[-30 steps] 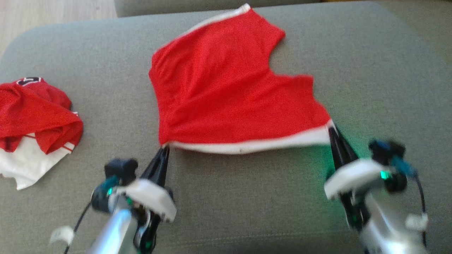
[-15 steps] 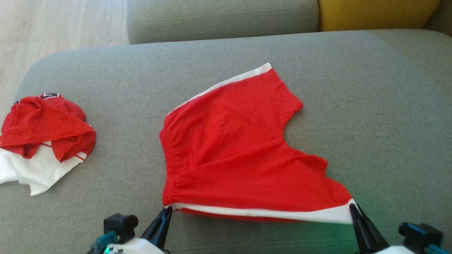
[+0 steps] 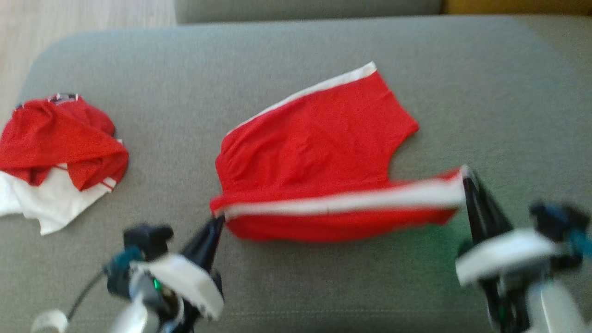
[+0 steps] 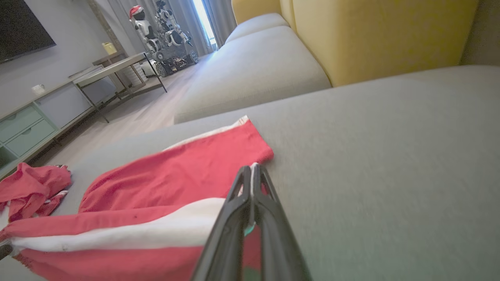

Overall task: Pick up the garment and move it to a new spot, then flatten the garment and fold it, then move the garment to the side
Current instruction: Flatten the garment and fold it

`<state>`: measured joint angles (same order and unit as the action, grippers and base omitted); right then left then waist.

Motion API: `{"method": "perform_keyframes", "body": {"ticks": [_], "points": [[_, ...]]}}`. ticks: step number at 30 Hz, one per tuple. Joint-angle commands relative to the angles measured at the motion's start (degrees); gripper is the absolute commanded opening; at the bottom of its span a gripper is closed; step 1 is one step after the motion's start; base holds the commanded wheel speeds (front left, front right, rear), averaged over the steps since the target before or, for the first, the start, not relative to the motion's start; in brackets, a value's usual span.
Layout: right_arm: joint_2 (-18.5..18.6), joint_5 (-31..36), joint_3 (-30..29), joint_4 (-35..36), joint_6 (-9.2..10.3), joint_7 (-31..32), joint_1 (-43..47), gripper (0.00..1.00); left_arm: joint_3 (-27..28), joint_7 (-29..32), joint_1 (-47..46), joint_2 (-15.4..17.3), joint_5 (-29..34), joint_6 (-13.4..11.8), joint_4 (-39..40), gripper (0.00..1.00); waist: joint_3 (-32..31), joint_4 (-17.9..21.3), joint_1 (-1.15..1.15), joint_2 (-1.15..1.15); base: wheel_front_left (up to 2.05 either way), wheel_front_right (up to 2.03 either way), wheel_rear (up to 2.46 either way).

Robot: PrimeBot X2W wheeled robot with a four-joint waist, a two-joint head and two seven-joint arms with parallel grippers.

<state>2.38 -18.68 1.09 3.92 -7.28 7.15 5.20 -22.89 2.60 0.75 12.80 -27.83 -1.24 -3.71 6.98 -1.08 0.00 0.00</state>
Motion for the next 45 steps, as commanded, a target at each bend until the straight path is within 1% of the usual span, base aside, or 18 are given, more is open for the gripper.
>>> {"method": "perform_keyframes", "body": {"ticks": [1,5,9,14,21,29,30,31,32,37,38,41,45], "points": [[0.8,1.1,1.7,0.6,-0.21,0.4,-6.6,0.0,3.1,0.0,-4.8,0.4,-1.0,0.5,1.9,0.0,3.4,-0.7,0.0,0.0,0.0,0.0,0.0],[2.9,0.7,2.9,-4.5,-0.21,1.3,-19.3,0.0,4.0,0.0,-11.5,-0.1,-1.9,1.9,0.5,0.0,8.9,-1.9,0.0,0.0,0.0,0.0,0.0],[6.1,-0.8,4.0,-12.9,-0.21,1.7,-31.6,0.0,3.8,-0.5,-18.7,-1.4,-2.0,3.2,-3.0,0.0,13.5,-3.6,0.0,0.0,0.0,0.0,0.0],[8.4,-3.6,6.8,-24.6,-0.21,0.9,-43.7,0.0,3.2,-2.2,-26.1,-4.1,-2.1,4.3,-9.3,0.0,16.8,-5.6,0.0,0.0,0.0,0.0,0.0],[10.2,-6.3,13.2,-37.4,-0.21,-4.0,-52.9,0.0,2.7,-5.2,-31.8,-6.1,-1.9,5.0,-17.5,0.0,18.2,-7.1,0.0,0.0,0.0,0.0,0.0],[11.2,-10.1,18.0,-46.7,-0.21,-10.5,-58.3,0.0,2.6,-8.1,-34.5,-6.9,-3.1,6.1,-23.2,0.0,18.7,-7.4,0.0,0.0,0.0,0.0,0.0],[11.2,-10.6,18.9,-47.5,-0.21,-11.2,-58.6,0.2,2.5,-8.5,-34.6,-7.0,-3.1,6.1,-23.8,0.02,18.6,-7.3,0.0,0.0,0.0,0.0,0.0],[11.2,-11.2,19.9,-48.3,-0.21,-11.5,-58.7,0.49,2.5,-8.8,-34.6,-7.1,-3.3,6.3,-24.2,0.73,18.5,-7.3,0.0,0.0,0.0,0.0,0.0],[11.3,-11.7,20.8,-48.9,-0.21,-12.2,-58.8,1.0,2.4,-9.2,-34.6,-7.1,-3.5,6.4,-24.6,1.0,18.3,-7.2,0.0,0.0,0.0,0.0,0.0],[11.6,-13.1,23.1,-51.0,-0.21,-15.5,-58.3,1.0,2.6,-12.2,-33.6,-7.2,-3.5,6.3,-25.5,1.0,16.9,-6.6,0.0,0.0,0.0,0.0,0.0],[11.5,-13.2,23.4,-51.6,-0.21,-17.7,-57.7,1.0,3.0,-14.1,-32.6,-7.2,-3.2,5.7,-25.1,1.0,15.9,-6.1,0.0,0.0,0.0,0.0,0.0],[11.1,-12.1,23.3,-51.6,-0.21,-20.0,-56.4,1.0,4.0,-16.3,-30.5,-7.0,-1.8,3.8,-23.3,1.0,14.5,-5.2,0.0,0.0,0.0,0.0,0.0],[10.6,-8.8,21.6,-48.6,-0.21,-21.7,-53.6,1.0,6.1,-17.5,-26.8,-6.8,1.1,0.4,-18.3,1.0,12.6,-3.7,0.0,0.0,0.0,0.0,0.0]]}}
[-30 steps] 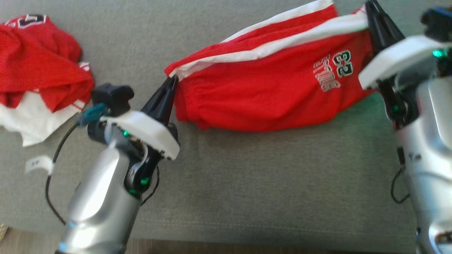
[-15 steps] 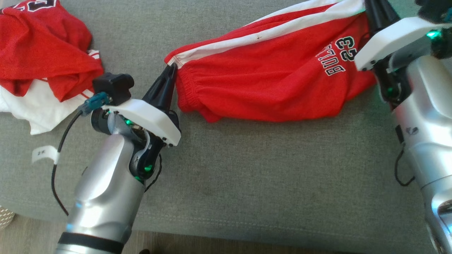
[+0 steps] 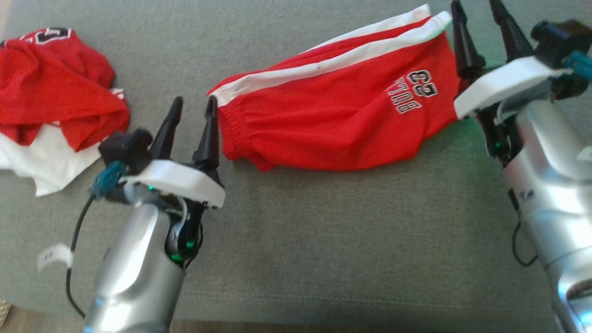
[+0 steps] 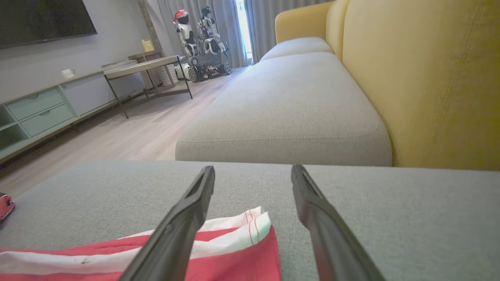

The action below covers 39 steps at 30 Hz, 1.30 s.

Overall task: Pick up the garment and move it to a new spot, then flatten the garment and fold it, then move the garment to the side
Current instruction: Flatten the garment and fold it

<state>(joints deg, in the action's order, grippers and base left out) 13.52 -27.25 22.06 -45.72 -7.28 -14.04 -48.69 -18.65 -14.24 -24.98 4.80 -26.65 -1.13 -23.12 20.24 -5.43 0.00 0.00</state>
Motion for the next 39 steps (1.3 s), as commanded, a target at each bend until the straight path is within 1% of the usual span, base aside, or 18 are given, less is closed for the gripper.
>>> {"method": "perform_keyframes", "body": {"ticks": [1,4,9,13,21,27,39], "points": [[-0.7,0.8,0.0,2.4,-0.21,-0.7,1.4,1.0,2.5,-0.7,-0.2,1.3,1.0,-0.6,3.0,1.0,-1.1,1.0,0.0,0.0,0.0,0.0,0.0],[-1.3,4.4,-2.5,7.4,-0.21,-0.9,5.3,1.0,4.9,-0.7,2.8,1.3,3.8,-2.6,8.4,1.0,-2.1,2.0,0.0,0.0,0.0,0.0,0.0],[-3.0,9.1,-7.1,17.3,-0.21,-0.9,14.2,1.0,7.1,-0.7,6.6,1.9,7.4,-3.8,12.5,1.0,-3.3,3.3,0.0,0.0,0.0,0.0,0.0],[-4.7,11.4,-10.0,22.8,-0.21,-0.7,20.4,1.0,7.7,-0.7,8.6,2.5,9.1,-4.2,13.7,1.0,-4.1,4.2,0.0,0.0,0.0,0.0,0.0],[-7.4,14.0,-13.7,31.1,-0.21,2.5,30.0,1.0,7.2,-0.7,10.9,3.6,11.2,-4.3,12.5,1.0,-5.8,4.7,0.0,0.0,0.0,0.0,0.0],[-8.9,14.6,-14.8,34.7,-0.21,4.5,34.3,1.0,7.2,-0.7,11.9,4.0,11.7,-4.9,11.4,1.0,-6.5,5.1,0.0,0.0,0.0,0.0,0.0],[-9.6,15.7,-15.7,37.4,-0.21,6.5,35.4,1.0,6.7,-0.8,11.2,4.7,11.9,-5.3,10.5,1.0,-6.0,4.8,0.0,0.0,0.0,0.0,0.0]]}}
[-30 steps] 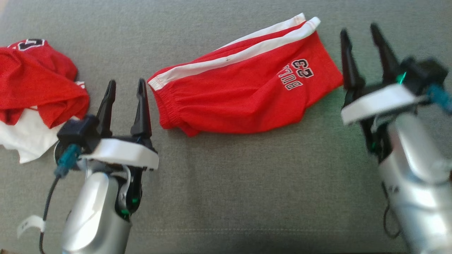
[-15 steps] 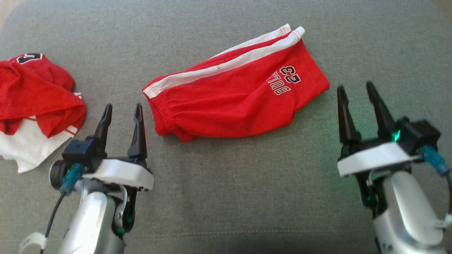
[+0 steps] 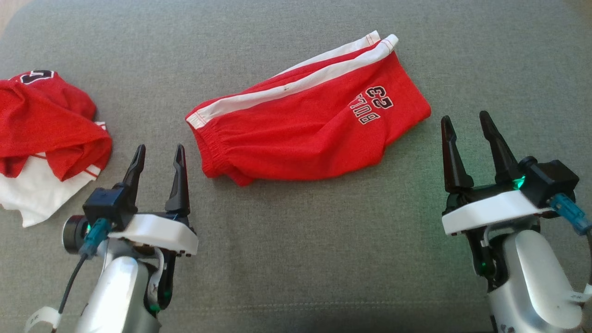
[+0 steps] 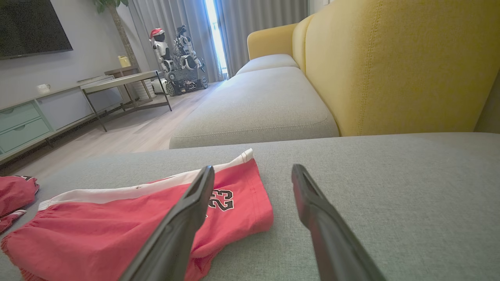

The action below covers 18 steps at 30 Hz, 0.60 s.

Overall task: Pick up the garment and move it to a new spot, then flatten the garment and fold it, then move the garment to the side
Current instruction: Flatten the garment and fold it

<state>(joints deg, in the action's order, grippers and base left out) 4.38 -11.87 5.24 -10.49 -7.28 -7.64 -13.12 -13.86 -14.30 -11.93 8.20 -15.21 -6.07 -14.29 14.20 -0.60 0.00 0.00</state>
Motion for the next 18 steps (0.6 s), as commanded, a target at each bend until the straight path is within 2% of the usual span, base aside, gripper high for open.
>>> {"method": "perform_keyframes", "body": {"ticks": [1,11,18], "points": [[-0.5,0.3,1.1,2.3,-0.21,0.2,-0.2,1.0,1.9,-0.7,-1.9,1.3,0.4,-0.4,1.6,1.0,0.1,0.0,0.0,0.0,0.0,0.0,0.0],[-0.4,-0.1,0.9,1.5,-0.21,1.2,-1.7,1.0,1.7,-0.7,-2.3,1.6,0.3,-0.6,1.6,1.0,0.6,0.1,0.0,0.0,0.0,0.0,0.0],[2.4,-1.8,1.2,-6.6,-0.21,4.2,-10.2,1.0,0.4,-0.7,-5.1,1.3,0.8,-0.1,2.2,1.0,3.9,-1.4,0.0,0.0,0.0,0.0,0.0]]}}
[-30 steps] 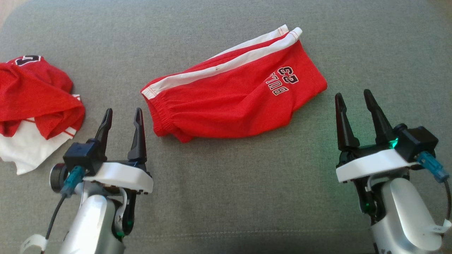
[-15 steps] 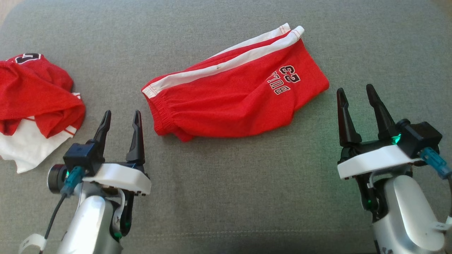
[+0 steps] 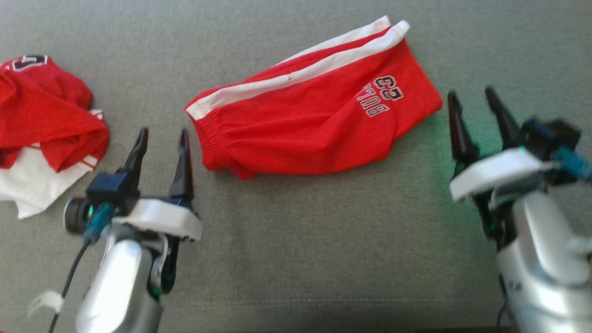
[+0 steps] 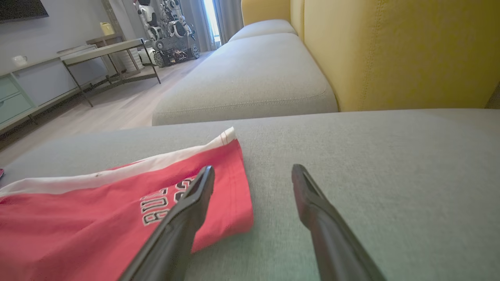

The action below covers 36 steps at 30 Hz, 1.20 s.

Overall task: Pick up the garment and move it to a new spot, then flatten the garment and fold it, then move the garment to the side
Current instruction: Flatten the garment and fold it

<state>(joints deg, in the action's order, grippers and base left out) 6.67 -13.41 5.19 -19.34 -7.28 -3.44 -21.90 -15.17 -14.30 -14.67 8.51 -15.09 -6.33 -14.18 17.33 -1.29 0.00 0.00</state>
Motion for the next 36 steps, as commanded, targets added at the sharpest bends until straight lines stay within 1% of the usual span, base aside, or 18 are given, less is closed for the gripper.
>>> {"method": "perform_keyframes", "body": {"ticks": [1,5,9,13,16,17,18,19,26,31,36], "points": [[0.5,-0.5,1.5,0.6,-0.21,0.5,-2.8,1.0,1.4,-0.7,-3.0,1.0,0.8,0.3,2.1,1.0,1.4,-1.0,0.0,0.0,0.0,0.0,0.0],[1.7,-1.2,3.0,-6.7,-0.21,3.5,-7.7,1.0,0.5,-0.7,-5.2,0.5,1.2,0.9,1.6,1.0,3.1,-2.5,0.0,0.0,0.0,0.0,0.0],[1.9,-2.7,4.2,-12.8,-0.21,7.8,-10.5,1.0,0.0,-0.7,-6.7,-0.1,1.5,1.3,1.3,1.0,4.1,-3.8,0.0,0.0,0.0,0.0,0.0],[1.8,-4.4,5.2,-16.9,-0.21,11.1,-12.7,1.0,-0.1,-0.7,-7.2,-0.5,1.7,1.5,1.5,1.0,5.0,-4.2,0.0,0.0,0.0,0.0,0.0],[1.3,-5.8,6.2,-18.9,-0.21,12.4,-14.4,1.0,0.0,-0.7,-7.3,-0.5,2.0,1.7,1.5,1.0,5.3,-4.2,0.0,0.0,0.0,0.0,0.0],[1.2,-6.2,6.7,-19.4,-0.21,12.7,-14.9,0.6,0.0,-0.7,-7.4,-0.5,2.0,1.8,1.5,1.0,5.4,-4.2,0.0,0.0,0.0,0.0,0.0],[1.0,-6.9,7.1,-19.7,-0.21,12.8,-15.3,0.23,0.1,-0.7,-7.4,-0.6,2.1,1.8,1.5,1.0,5.5,-4.2,0.0,0.0,0.0,0.0,0.0],[0.9,-7.5,7.5,-20.1,-0.21,13.1,-15.6,0.0,0.1,-0.7,-7.4,-0.6,2.2,1.9,1.5,1.0,5.5,-4.1,0.0,0.0,0.0,0.0,0.0],[0.8,-10.3,9.3,-19.9,-0.21,12.6,-15.1,0.0,0.5,-0.7,-7.1,-0.7,2.5,2.0,1.4,1.0,5.0,-3.5,0.0,0.0,0.0,0.0,0.0],[1.0,-11.6,8.4,-15.6,-0.21,8.9,-10.0,0.0,1.2,-0.7,-5.9,-0.4,2.7,1.9,1.6,1.0,3.9,-2.1,0.0,0.0,0.0,0.0,0.0],[1.1,-10.5,4.9,-10.3,-0.21,6.5,-3.0,0.0,1.7,-0.7,-4.3,-0.1,2.6,1.8,1.6,1.0,2.1,-0.7,0.0,0.0,0.0,0.0,0.0]]}}
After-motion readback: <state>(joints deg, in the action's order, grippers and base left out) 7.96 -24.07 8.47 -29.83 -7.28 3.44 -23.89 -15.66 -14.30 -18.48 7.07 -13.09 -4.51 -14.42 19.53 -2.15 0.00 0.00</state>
